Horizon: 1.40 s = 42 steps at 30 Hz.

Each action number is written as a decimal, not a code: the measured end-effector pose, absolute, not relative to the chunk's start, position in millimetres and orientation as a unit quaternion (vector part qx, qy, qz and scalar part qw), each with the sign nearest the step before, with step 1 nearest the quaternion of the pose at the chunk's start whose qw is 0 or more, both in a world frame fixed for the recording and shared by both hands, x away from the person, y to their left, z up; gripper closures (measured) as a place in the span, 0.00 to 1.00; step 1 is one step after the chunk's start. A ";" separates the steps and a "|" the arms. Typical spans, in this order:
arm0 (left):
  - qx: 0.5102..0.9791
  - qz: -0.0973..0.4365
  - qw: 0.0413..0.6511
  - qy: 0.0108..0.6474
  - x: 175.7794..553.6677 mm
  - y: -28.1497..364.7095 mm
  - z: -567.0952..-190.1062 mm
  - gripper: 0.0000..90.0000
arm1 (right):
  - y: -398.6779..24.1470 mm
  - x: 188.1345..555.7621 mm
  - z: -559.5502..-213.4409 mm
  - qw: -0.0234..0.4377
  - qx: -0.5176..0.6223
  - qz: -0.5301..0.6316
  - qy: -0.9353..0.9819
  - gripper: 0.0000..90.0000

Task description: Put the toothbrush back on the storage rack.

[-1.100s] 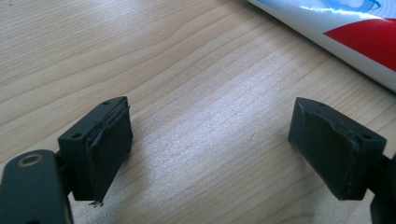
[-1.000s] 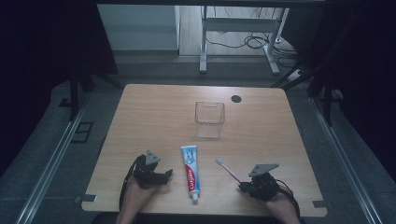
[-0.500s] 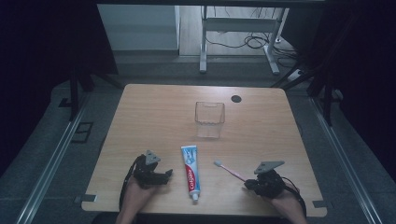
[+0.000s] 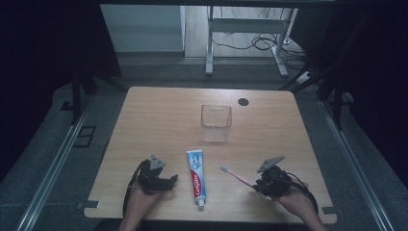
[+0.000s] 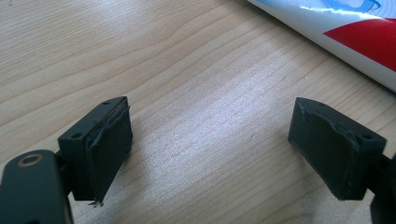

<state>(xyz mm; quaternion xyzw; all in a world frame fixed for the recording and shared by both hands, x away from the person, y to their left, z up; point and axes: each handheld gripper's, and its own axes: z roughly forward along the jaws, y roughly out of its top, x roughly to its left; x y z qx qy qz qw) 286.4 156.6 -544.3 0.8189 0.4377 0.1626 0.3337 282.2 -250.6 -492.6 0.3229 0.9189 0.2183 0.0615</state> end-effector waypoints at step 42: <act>0.820 0.163 0.334 0.435 286.8 156.9 -544.2 0.15 | -188.9 329.5 -496.5 0.024 0.295 0.089 0.951 0.87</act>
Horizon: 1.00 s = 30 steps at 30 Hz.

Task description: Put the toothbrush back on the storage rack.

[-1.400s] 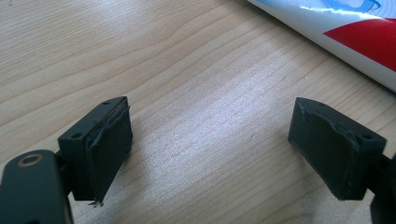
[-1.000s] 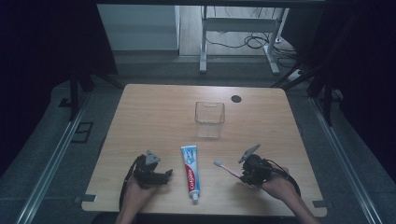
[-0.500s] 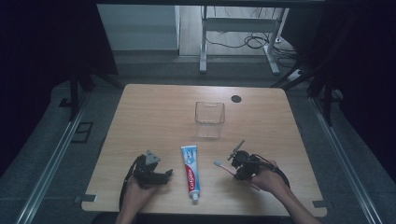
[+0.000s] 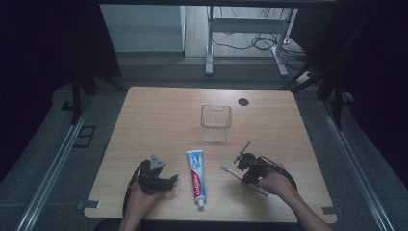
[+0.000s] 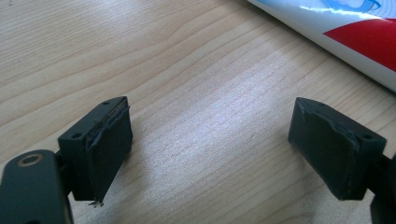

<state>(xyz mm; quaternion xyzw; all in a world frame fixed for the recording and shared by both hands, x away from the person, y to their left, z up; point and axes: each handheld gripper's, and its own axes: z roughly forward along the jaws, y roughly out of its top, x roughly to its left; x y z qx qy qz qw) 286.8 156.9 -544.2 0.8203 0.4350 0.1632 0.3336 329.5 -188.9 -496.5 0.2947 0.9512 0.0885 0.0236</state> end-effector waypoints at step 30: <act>0.820 0.163 0.333 0.436 286.7 156.9 -544.1 0.15 | -204.0 337.7 -448.0 0.047 0.311 0.189 0.930 0.87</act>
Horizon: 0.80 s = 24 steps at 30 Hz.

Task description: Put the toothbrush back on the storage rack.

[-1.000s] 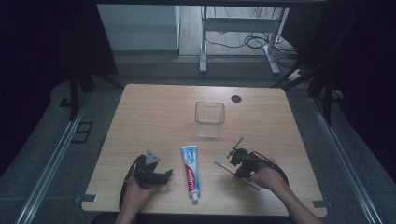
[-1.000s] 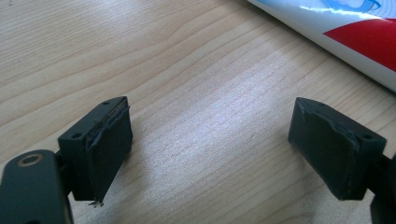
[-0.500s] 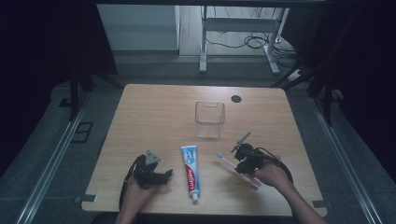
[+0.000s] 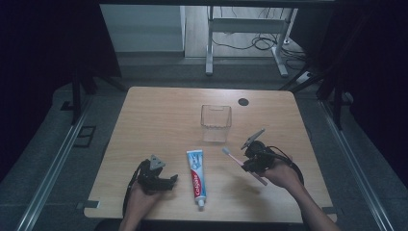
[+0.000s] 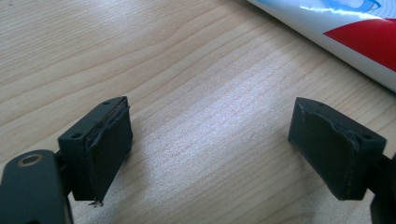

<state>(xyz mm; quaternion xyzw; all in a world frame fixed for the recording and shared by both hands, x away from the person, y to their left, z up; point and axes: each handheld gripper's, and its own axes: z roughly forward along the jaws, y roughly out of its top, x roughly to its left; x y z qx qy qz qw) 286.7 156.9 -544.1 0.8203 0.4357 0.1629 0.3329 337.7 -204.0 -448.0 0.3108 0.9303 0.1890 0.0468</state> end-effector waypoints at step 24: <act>0.820 0.162 0.332 0.437 286.5 156.8 -544.1 0.15 | -212.3 366.3 -425.8 0.082 0.354 0.282 0.888 0.87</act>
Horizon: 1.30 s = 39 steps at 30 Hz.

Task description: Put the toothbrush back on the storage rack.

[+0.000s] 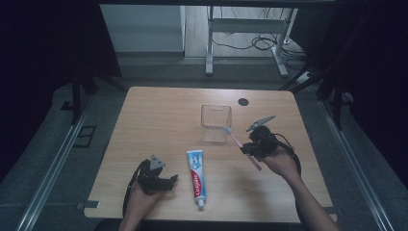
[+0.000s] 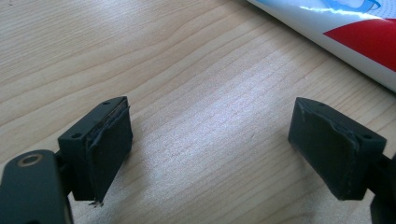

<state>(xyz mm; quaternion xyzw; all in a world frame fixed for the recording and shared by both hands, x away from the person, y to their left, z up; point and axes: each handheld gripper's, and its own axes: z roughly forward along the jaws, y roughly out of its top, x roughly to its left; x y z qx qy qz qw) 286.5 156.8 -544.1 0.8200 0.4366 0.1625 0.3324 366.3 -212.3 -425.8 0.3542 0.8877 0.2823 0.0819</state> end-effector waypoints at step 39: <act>0.819 0.162 0.333 0.438 286.5 156.6 -544.2 0.15 | -178.0 409.4 -405.0 0.121 0.361 0.361 0.852 0.87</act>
